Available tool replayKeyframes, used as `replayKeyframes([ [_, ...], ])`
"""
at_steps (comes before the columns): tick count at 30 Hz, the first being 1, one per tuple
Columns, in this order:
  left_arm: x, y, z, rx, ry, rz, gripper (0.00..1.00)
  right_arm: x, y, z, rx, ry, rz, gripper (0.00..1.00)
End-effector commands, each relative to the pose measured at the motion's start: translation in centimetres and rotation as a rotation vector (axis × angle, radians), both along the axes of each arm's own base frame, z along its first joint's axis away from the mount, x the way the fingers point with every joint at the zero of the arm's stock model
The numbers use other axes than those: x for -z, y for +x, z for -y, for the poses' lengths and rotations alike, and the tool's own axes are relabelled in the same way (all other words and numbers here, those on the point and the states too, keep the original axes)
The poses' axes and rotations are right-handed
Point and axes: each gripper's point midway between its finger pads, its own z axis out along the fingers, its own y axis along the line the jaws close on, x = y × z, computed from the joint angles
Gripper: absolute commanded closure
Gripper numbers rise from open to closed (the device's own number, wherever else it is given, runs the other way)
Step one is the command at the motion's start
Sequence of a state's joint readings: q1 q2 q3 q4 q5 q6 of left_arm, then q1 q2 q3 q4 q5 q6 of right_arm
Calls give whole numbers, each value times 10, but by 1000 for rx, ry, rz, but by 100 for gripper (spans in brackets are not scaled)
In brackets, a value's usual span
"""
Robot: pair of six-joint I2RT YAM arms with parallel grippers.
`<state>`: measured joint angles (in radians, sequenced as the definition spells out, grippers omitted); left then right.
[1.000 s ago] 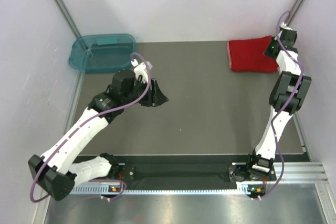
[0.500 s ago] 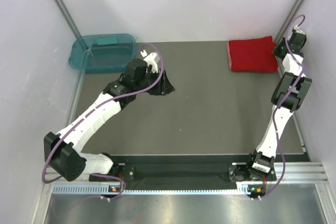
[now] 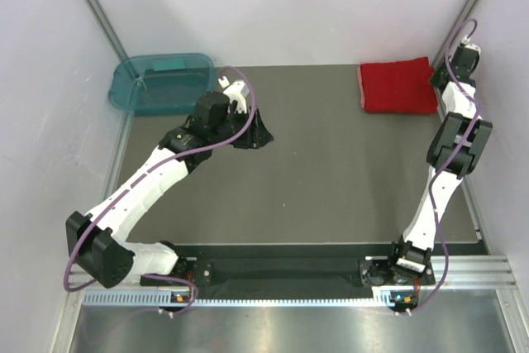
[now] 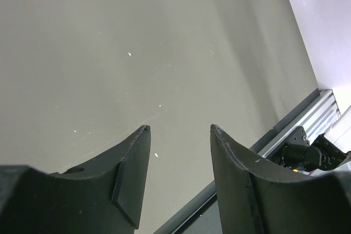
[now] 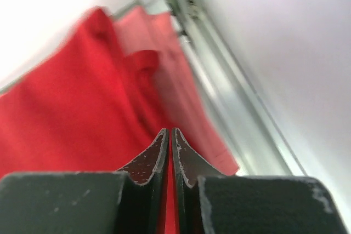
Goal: Fold and stack the t-shirts
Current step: Neatly place the folded tshirt to the corner
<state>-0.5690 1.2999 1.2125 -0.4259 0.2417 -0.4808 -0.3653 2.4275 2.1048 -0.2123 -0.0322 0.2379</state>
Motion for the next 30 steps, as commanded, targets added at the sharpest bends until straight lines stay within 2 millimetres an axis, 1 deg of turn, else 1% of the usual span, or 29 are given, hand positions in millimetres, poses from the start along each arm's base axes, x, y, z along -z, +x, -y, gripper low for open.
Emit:
replayKeyframes([
  [1,-35,1,-5,-5,-37,97,47,-100,8,-31,-64,-35,188,95],
  [3,-36,-1,-5,-2,-36,99,48,-100,9,-39,-73,-16,189,95],
  [4,-35,-1,-6,-1,-32,99,47,-94,9,-43,-77,1,184,95],
  [6,-33,-2,-6,0,-26,97,47,-88,11,-46,-71,33,192,95],
  [7,-32,-2,-7,-3,-22,93,47,-76,13,-46,-73,51,178,95],
  [9,-31,-1,-7,-2,-20,92,47,-66,17,-48,-76,77,175,95],
  [10,-31,0,-7,-5,-19,92,47,-56,19,-48,-77,88,167,95],
  [15,-32,7,-8,-15,0,101,47,-29,29,-44,-72,113,151,95],
  [18,-29,12,-6,-16,13,92,47,-12,32,-30,-43,124,148,95],
  [19,-27,14,-4,-16,17,87,47,-1,33,-23,-29,134,137,95],
  [21,-26,17,-3,-17,23,84,47,8,33,-15,-12,146,130,95],
  [22,-25,19,-2,-16,26,81,47,12,33,-7,-1,147,130,95],
  [27,-23,27,1,-16,40,72,47,14,31,14,30,138,147,95],
  [30,-21,30,2,-15,43,67,47,11,33,18,27,148,162,95],
])
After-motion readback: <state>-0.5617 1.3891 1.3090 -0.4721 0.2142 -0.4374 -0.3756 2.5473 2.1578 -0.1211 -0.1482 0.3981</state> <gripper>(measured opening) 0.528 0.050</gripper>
